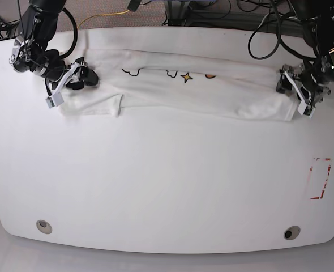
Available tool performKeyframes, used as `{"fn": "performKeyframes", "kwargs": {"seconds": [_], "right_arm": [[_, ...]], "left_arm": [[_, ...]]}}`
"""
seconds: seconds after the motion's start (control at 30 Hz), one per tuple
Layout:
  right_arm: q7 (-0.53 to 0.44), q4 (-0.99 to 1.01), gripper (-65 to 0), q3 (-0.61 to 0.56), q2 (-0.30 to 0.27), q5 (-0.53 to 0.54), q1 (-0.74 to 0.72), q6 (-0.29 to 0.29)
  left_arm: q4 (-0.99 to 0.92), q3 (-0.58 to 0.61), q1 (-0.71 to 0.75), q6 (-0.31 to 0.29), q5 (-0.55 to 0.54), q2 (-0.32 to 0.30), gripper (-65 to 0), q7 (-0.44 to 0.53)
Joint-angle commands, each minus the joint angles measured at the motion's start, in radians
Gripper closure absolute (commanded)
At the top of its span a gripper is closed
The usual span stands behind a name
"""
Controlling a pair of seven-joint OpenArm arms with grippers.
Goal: Fold the T-shirt properly
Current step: 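Lay the folded hem down with both grippers and pull it flat, then release the left gripper and regrasp the folded edge nearer the sleeve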
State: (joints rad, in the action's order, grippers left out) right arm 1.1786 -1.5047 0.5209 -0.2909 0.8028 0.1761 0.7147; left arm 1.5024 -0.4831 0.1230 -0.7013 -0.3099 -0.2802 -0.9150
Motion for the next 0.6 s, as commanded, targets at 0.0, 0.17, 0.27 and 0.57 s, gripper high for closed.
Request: {"fn": "performKeyframes", "kwargs": {"seconds": [0.0, 0.17, 0.27, 0.57], "right_arm": [[0.03, 0.034, -35.5, 0.006, -0.029, -0.07, -0.017, -0.017], [0.031, 0.095, -35.5, 0.006, -0.064, -0.07, -0.105, -0.017], [0.037, 0.072, -35.5, 0.006, -0.064, -0.066, -0.115, -0.017], [0.059, 0.0, -35.5, 0.006, -0.057, -0.066, -0.114, -0.017]], "left_arm": [[-0.003, -0.007, -0.021, 0.003, 0.01, -0.014, -40.1, 0.001], [0.002, 0.034, -0.081, 0.003, 0.007, 0.008, -40.1, -0.005], [0.073, 0.034, -0.081, 0.003, 0.001, 0.006, -40.1, -0.04], [0.336, -0.044, -0.092, 0.003, 0.001, 0.014, -40.1, -0.177]]}}
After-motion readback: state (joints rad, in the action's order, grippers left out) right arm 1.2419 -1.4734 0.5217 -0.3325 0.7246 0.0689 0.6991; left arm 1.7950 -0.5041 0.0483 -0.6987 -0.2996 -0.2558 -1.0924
